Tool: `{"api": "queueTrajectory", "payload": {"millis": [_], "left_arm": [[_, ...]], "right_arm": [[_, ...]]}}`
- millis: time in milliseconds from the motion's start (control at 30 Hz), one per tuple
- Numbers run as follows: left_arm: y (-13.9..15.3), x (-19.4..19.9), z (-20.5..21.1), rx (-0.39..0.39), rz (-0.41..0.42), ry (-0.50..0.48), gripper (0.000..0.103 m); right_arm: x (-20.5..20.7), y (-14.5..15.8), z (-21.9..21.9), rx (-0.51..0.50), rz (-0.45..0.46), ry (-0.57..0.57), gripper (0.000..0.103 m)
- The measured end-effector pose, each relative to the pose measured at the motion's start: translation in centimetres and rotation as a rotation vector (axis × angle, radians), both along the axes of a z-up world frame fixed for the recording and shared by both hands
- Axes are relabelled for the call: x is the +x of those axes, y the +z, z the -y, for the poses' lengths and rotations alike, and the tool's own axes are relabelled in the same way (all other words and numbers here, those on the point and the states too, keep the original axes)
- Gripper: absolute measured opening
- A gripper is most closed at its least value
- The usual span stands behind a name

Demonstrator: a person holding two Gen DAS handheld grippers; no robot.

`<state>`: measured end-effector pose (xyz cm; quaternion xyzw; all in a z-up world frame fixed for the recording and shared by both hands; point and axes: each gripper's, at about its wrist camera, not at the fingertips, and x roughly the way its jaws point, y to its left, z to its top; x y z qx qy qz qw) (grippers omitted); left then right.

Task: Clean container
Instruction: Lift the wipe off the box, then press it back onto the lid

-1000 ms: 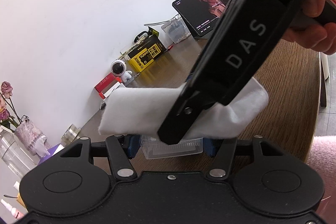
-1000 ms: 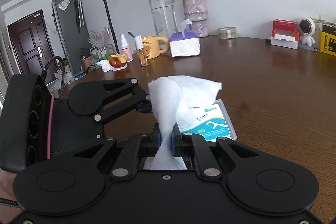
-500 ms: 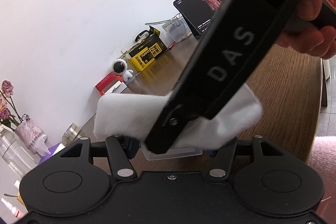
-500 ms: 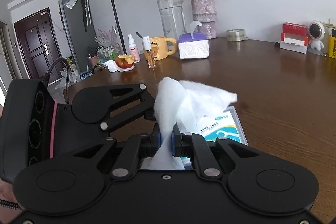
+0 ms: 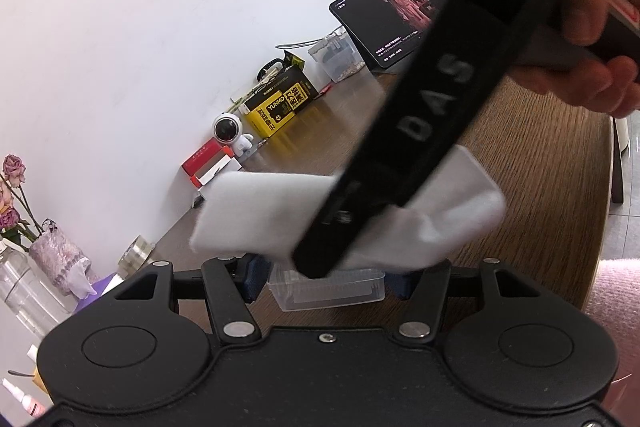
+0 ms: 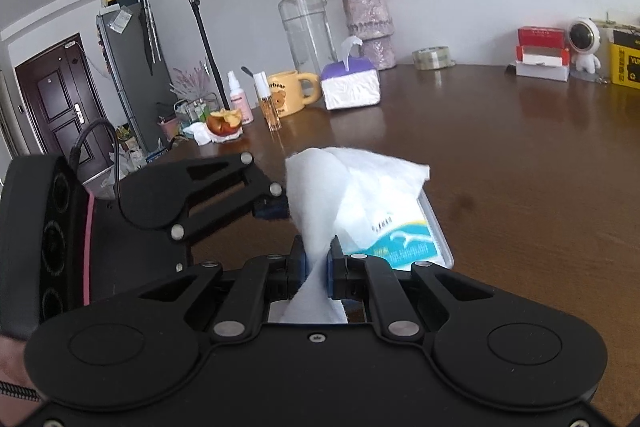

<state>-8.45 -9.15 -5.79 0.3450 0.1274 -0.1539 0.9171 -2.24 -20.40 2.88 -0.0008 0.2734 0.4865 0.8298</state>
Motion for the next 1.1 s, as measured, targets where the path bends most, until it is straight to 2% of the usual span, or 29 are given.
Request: {"api": "queueTrajectory", "payload": {"millis": [200, 667, 1100], "left_arm": [[0.0, -0.1, 0.1, 0.000, 0.001, -0.004, 0.057], [0.0, 0.0, 0.0, 0.000, 0.001, -0.007, 0.057], [-0.1, -0.1, -0.3, -0.002, -0.001, -0.005, 0.058]], "right_arm": [[0.8, 0.7, -0.2, 0.018, 0.020, -0.025, 0.009], [1.0, -1.0, 2.0, 0.015, -0.041, -0.092, 0.009], [3.5, 0.1, 0.1, -0.053, 0.039, -0.152, 0.009]]}}
